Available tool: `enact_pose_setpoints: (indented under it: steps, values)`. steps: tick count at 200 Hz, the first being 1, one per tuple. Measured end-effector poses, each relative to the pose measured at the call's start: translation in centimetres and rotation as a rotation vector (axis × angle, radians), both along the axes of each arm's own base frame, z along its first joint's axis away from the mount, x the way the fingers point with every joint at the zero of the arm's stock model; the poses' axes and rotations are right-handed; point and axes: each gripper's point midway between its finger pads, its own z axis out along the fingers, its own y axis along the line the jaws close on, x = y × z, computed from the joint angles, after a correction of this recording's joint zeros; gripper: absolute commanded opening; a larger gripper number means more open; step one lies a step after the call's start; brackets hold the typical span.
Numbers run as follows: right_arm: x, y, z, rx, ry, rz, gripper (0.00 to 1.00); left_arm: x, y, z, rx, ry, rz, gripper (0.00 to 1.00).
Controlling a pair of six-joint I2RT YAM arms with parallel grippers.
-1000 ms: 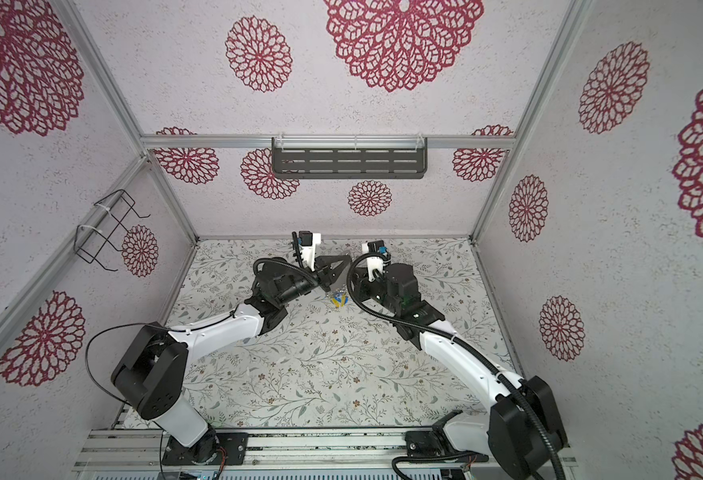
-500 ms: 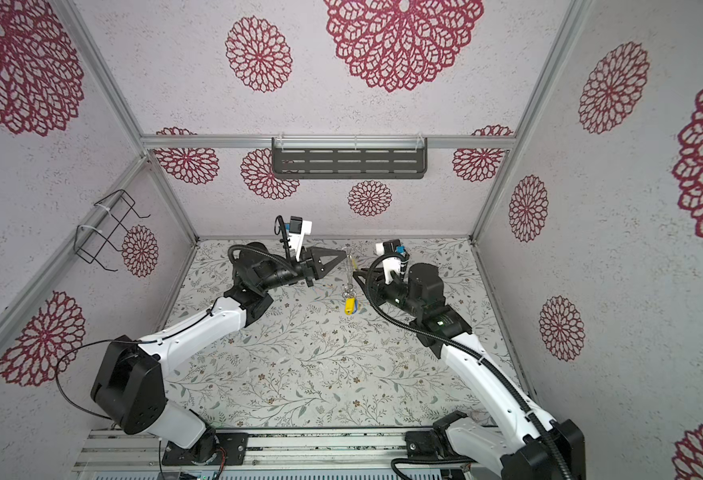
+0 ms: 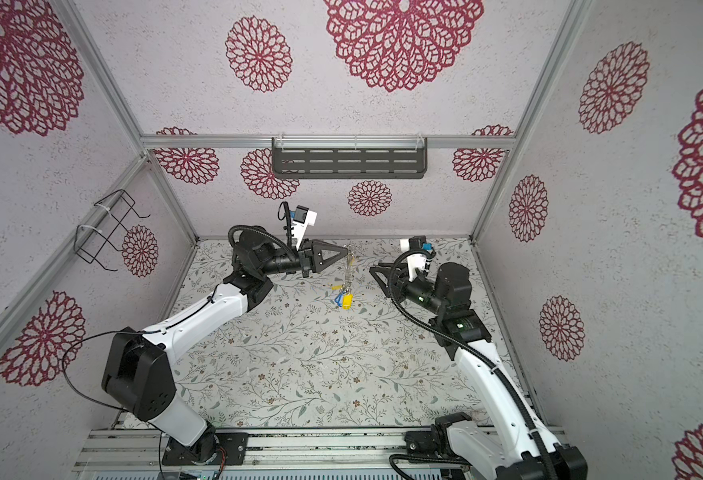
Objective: Remove the keys from the keyring
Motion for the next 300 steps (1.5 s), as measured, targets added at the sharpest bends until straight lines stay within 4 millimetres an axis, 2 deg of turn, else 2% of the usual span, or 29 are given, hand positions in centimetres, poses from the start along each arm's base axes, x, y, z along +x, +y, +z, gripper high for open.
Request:
enact_pose_setpoints:
  steps: [38, 76, 153, 210, 246, 300]
  values:
    - [0.0, 1.5, 1.1, 0.065, -0.032, 0.112, 0.38, -0.2, -0.7, -1.2, 0.025, 0.068, -0.076, 0.0]
    - [-0.2, 2.1, 2.1, 0.081, -0.062, 0.17, 0.37, -0.6, -0.8, -0.9, 0.023, 0.092, -0.115, 0.0]
    - [0.3, 2.8, 2.1, 0.084, -0.064, 0.211, 0.37, -0.5, -1.1, -0.9, 0.019, 0.121, -0.148, 0.0]
    - [0.4, 3.0, 3.2, 0.054, -0.091, 0.211, 0.39, -0.6, -1.1, -1.1, 0.021, 0.135, -0.159, 0.0]
    - [0.2, 3.6, 3.7, 0.035, -0.106, 0.225, 0.32, -0.6, -1.1, -1.1, 0.021, 0.137, -0.16, 0.0]
    - [-0.2, 4.6, 3.2, 0.03, -0.098, 0.234, 0.25, -0.5, -1.0, -1.0, 0.019, 0.135, -0.157, 0.0]
